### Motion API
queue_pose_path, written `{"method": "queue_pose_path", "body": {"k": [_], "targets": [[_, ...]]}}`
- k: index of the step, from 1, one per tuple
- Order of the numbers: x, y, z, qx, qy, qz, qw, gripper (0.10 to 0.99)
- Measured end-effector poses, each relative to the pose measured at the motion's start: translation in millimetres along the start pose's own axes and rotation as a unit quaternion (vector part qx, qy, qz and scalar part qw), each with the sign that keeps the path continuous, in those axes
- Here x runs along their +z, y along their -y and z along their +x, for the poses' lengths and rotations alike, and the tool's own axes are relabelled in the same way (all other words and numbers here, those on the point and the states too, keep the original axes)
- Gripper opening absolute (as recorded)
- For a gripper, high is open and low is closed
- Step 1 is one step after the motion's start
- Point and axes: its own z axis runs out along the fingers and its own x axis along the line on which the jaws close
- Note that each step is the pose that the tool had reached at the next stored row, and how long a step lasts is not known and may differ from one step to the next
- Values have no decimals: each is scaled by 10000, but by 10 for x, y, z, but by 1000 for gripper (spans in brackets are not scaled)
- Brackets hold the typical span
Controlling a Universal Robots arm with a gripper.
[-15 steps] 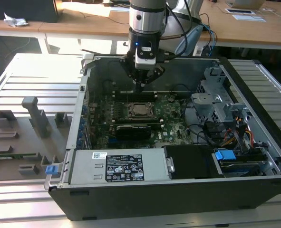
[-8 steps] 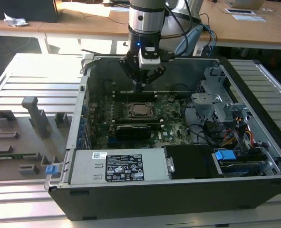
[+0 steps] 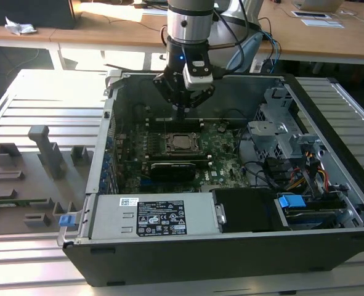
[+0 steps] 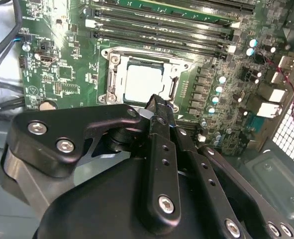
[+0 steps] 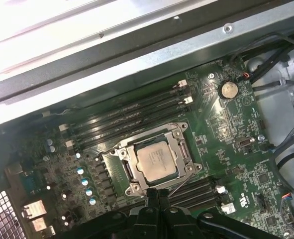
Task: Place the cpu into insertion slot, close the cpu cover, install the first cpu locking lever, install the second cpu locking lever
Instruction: 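Install the first cpu locking lever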
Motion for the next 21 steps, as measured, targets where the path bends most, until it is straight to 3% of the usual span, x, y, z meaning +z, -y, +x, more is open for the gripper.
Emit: {"method": "queue_pose_path", "body": {"k": [8,16,21], "targets": [[0,0,0,-445,25,-7,9990,106],[0,0,0,-857,49,-13,9963,106],[0,0,0,-1141,64,-17,9934,106]]}}
